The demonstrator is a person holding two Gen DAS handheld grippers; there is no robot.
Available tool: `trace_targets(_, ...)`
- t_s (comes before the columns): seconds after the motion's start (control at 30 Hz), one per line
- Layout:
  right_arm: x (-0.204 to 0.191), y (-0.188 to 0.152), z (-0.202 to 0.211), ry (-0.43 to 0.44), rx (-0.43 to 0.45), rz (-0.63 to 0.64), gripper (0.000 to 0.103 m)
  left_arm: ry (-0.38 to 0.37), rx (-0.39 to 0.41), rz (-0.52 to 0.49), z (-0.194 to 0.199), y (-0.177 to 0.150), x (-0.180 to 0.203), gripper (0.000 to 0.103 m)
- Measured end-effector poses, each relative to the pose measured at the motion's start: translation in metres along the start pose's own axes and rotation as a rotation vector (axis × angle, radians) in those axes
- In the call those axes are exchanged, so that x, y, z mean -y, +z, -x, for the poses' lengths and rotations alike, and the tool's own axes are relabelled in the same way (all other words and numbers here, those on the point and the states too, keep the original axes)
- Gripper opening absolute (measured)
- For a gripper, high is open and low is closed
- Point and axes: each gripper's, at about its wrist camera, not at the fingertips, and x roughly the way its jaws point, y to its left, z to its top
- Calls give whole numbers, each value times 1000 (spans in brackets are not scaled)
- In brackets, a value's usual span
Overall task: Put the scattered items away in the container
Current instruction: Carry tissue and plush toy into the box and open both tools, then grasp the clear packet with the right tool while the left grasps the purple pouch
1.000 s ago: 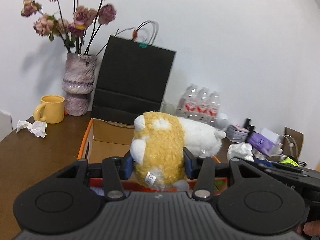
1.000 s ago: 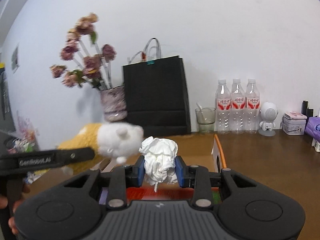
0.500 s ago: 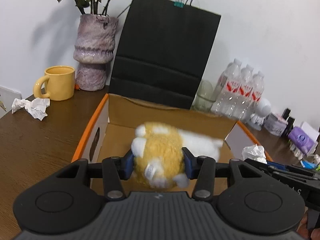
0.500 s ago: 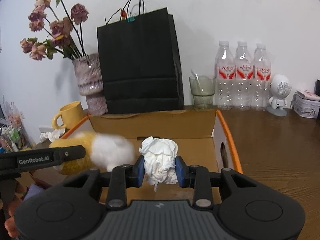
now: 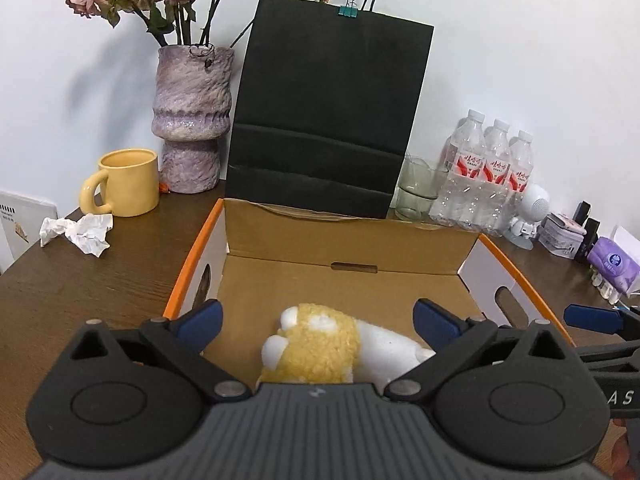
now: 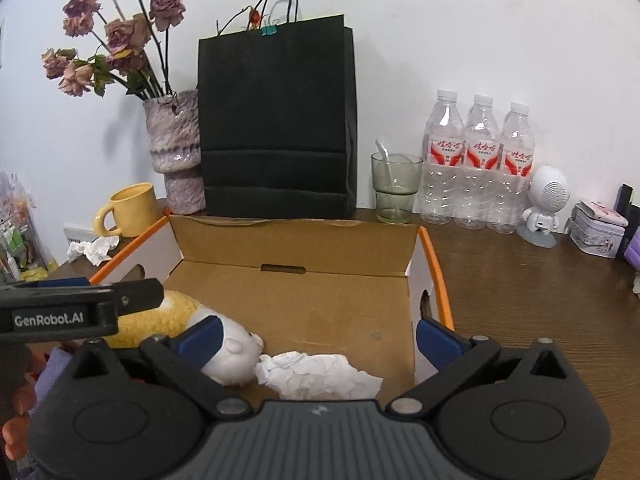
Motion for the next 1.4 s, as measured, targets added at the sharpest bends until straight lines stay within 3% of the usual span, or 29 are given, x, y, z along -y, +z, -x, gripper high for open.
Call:
trace_targets(0.63,-2,2,11,-3,9,6,103,-28,48,26,21,7,-1,103)
trace_targets(1.0,-6,-11,82,-14,98,18,103,-57,111,26,88,1,-13,103)
trace_targets(1.4,-7,-68,163,-38,129,14,103,-88,93,-8,152,-35,-36,103)
